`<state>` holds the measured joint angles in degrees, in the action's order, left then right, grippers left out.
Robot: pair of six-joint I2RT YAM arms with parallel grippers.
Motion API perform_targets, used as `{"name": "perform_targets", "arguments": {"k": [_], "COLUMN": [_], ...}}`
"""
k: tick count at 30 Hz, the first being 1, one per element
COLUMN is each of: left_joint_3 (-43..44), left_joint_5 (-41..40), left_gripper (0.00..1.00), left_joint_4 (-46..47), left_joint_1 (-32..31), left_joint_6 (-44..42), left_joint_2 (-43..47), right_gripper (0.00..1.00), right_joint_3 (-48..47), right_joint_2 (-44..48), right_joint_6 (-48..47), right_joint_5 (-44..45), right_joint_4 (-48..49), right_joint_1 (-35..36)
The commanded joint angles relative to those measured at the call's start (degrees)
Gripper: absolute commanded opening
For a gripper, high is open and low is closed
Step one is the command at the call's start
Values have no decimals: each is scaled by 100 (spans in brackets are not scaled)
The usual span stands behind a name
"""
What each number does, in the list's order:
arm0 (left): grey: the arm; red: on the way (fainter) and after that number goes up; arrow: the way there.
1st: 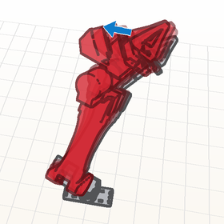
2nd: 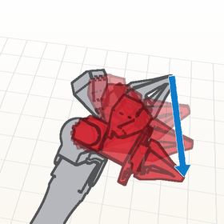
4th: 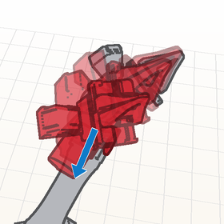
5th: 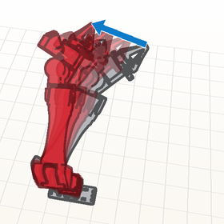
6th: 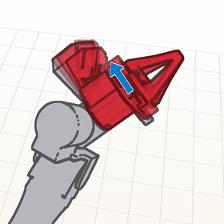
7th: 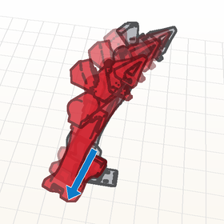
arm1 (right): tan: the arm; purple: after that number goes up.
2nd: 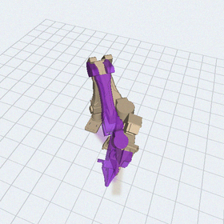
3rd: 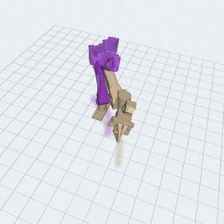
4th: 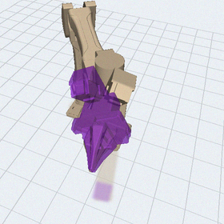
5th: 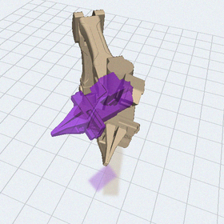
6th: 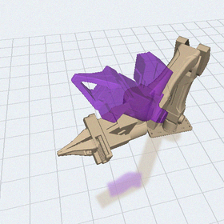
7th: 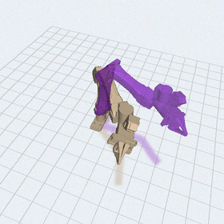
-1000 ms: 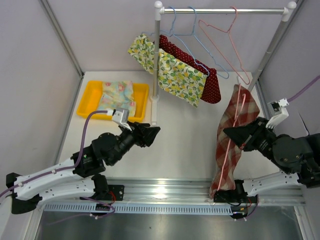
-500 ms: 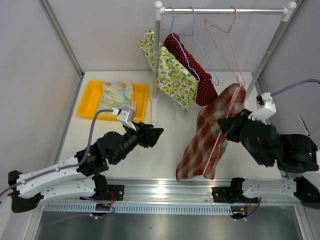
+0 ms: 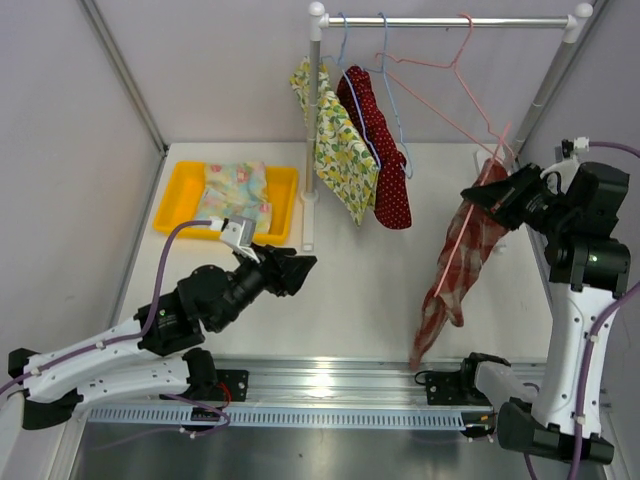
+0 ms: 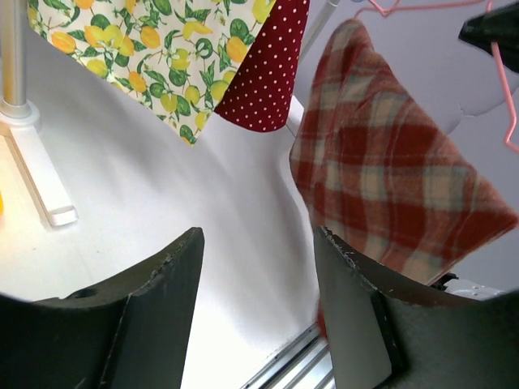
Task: Place the skirt on the hanger
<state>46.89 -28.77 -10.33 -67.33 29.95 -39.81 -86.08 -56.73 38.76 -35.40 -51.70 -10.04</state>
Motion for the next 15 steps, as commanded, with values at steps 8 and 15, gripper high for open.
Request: {"name": "perform_targets", "arguments": {"k": [8,15], "left_joint_3": [435,470], "left_joint_5": [38,153], "left_gripper": [63,63], "left_joint_4": [-119,13], "left_joint_1": [53,71], "left_joint_6": [-367,-429], "left_joint_2": [114,17], "right_gripper": [0,0], "right_joint_3": [-58,-286], "right_joint_2": [-655,-1287], "right_joint_6": [545,544], "right_joint_5": [-2745,-2455], "right_joint_4": [2200,2621], "right_joint_1": [-95,582]}}
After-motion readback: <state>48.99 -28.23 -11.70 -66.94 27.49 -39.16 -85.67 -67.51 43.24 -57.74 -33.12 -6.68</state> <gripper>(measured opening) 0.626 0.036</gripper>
